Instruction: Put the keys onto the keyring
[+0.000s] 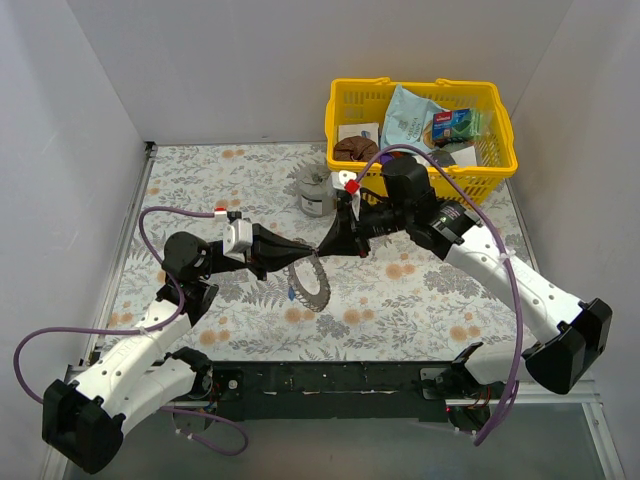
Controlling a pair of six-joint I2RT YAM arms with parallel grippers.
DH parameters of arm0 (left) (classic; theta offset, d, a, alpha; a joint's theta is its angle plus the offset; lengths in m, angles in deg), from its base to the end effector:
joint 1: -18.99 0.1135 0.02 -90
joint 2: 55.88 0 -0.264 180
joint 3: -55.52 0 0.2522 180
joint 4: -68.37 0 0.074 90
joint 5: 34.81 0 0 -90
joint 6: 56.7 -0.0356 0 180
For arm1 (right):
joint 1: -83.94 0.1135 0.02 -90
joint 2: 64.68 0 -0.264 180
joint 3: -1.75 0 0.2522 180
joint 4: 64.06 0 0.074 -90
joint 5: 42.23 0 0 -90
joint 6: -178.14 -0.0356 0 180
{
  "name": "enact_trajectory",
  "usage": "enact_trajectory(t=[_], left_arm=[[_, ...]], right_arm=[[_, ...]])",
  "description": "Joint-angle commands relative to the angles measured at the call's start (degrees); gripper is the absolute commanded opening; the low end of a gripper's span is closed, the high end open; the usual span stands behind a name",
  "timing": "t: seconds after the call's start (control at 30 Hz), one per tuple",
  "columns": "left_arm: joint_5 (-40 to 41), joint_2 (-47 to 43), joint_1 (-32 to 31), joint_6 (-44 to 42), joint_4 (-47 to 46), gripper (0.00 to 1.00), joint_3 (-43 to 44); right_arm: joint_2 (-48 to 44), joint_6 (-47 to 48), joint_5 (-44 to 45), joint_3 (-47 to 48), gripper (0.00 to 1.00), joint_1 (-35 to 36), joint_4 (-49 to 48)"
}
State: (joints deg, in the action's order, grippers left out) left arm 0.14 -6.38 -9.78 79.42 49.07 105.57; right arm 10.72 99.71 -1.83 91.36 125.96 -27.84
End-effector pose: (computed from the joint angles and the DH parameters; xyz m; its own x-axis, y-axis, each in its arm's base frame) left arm 0.1521 -0.1168 0.3487 -0.4795 -0.2078 -0.8526 0.8741 -0.0269 -0.4850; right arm 0.1958 0.2129 0.3945 -0.0805 -0.2476 -0.9655 -0.9947 -0.0416 0.0937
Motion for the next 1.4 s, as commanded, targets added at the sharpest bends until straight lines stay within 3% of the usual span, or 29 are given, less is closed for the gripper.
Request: enact_trajectory(t=[0.0, 0.43, 0.8, 1.1, 1.23, 1.3, 1.37], left_arm=[[-2.17, -0.36, -0.23, 1.07, -5.26, 0.00, 0.80], [-2.43, -0.45, -0.23, 1.24, -5.00, 0.00, 0.45], [-2.26, -0.80, -0.23, 0.54, -3.86, 0.00, 0.36], [-0.86, -1.86, -0.23, -2.01, 0.71, 0.00, 0.00], [-0.33, -1.16, -0.23, -4.55, 5.79, 0.00, 1.32], [-0.24, -0.37, -0.14, -5.69, 6.95, 0.00, 2.02], [0.29, 1.65, -0.23, -5.79, 7.57, 0.00, 2.11]], right_arm=[[0.89, 1.26, -1.02, -0.53, 0.01, -0.10, -1.45], [0.55, 2.58, -2.08, -0.09, 0.01, -0.10, -1.80], [-4.03, 1.70, 6.00, -5.01, 0.05, -0.45, -4.96], [-8.86, -1.90, 10.22, -11.60, 0.39, -3.35, -10.59], [-10.96, -2.78, 11.55, -13.71, 0.62, -4.75, -10.94], [-12.02, -3.40, 11.98, -15.90, 0.68, -5.54, -12.43], [-13.52, -4.19, 11.99, -17.05, 0.87, -6.24, -13.84]])
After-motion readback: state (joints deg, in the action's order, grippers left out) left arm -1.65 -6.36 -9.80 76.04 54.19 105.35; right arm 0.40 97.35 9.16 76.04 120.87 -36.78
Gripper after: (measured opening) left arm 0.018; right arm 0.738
